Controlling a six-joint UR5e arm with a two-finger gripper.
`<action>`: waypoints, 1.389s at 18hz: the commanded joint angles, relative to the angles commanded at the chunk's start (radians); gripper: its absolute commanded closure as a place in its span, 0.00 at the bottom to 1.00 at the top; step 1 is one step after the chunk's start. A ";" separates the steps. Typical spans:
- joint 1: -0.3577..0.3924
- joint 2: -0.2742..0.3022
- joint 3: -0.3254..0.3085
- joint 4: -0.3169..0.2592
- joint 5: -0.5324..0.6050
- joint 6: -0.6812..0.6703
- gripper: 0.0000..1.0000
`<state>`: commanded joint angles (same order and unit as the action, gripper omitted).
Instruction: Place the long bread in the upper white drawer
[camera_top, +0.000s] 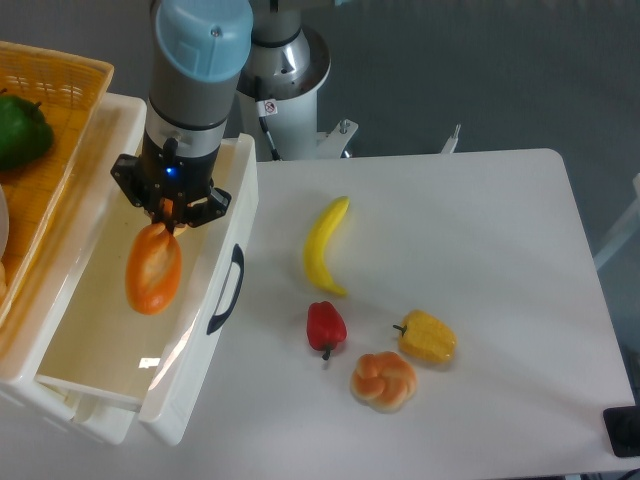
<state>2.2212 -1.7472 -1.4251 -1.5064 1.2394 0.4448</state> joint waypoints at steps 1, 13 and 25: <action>0.000 0.000 0.000 0.002 0.002 0.003 0.64; 0.002 0.009 0.002 0.008 0.021 0.006 0.30; 0.012 0.011 0.012 0.009 0.021 0.012 0.24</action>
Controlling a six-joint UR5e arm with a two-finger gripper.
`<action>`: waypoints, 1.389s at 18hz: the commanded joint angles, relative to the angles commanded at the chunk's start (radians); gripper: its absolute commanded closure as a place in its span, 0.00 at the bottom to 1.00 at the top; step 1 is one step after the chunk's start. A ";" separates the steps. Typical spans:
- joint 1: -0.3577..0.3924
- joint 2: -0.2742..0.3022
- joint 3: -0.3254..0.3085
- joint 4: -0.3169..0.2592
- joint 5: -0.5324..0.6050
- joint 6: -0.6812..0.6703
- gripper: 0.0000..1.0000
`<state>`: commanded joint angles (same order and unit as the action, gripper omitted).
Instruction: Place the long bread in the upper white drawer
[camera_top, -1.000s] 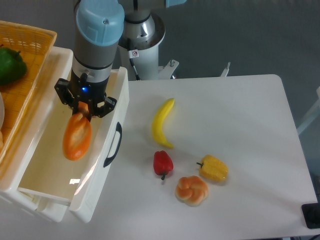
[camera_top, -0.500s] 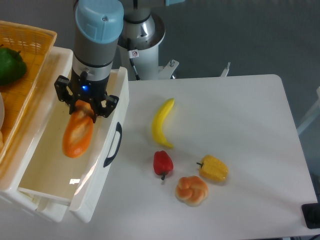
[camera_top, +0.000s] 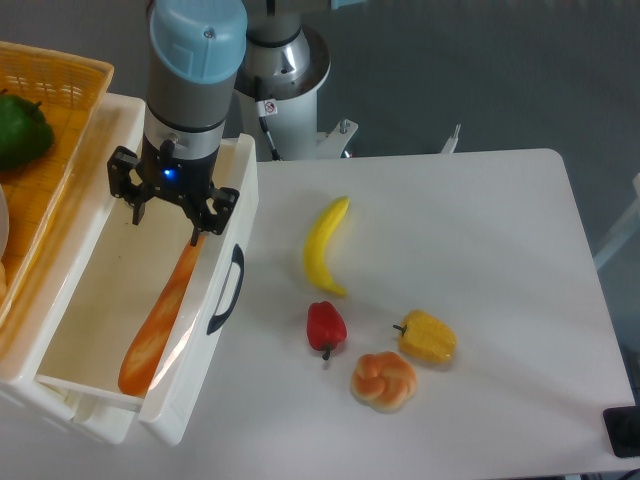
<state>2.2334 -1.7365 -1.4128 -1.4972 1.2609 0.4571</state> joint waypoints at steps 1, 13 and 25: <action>0.012 0.002 0.005 0.006 0.005 0.017 0.24; 0.158 -0.012 -0.001 0.080 0.164 0.239 0.00; 0.184 -0.146 -0.001 0.254 0.538 0.692 0.00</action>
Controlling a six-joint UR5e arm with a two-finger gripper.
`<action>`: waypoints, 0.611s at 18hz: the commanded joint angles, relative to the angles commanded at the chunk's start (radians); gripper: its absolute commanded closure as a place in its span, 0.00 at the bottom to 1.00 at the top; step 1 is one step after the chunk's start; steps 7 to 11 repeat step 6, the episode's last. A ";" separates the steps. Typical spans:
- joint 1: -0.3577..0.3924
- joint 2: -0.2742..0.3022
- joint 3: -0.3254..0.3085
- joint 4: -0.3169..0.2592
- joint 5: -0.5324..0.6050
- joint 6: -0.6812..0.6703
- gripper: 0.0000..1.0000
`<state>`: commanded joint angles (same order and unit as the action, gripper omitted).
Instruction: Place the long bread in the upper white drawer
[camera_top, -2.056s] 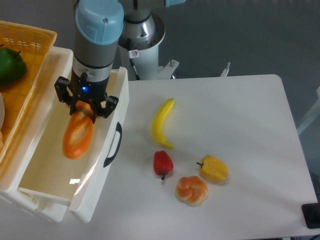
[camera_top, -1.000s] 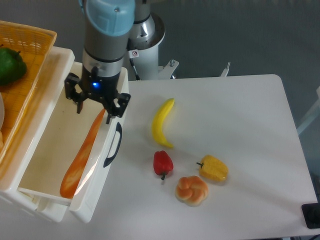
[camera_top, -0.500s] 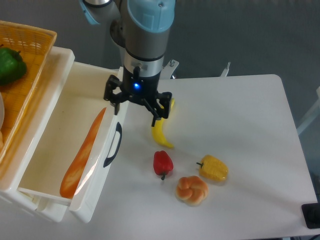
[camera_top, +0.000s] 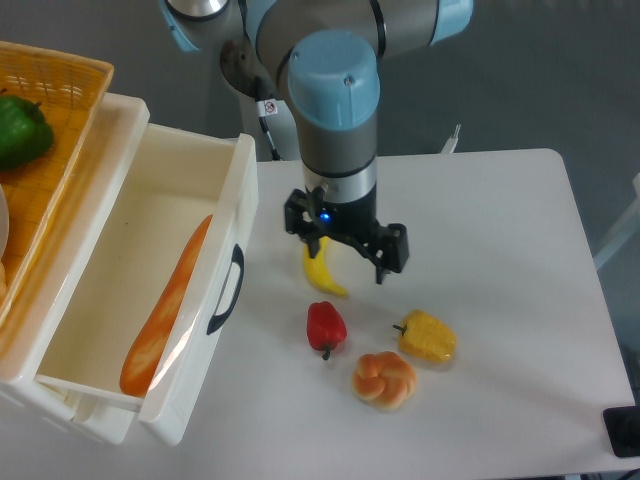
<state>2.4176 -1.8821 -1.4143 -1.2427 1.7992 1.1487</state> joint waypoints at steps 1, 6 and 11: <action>0.006 -0.009 0.000 0.014 0.000 -0.001 0.00; 0.021 -0.023 0.003 0.034 -0.003 0.000 0.00; 0.021 -0.023 0.003 0.034 -0.003 0.000 0.00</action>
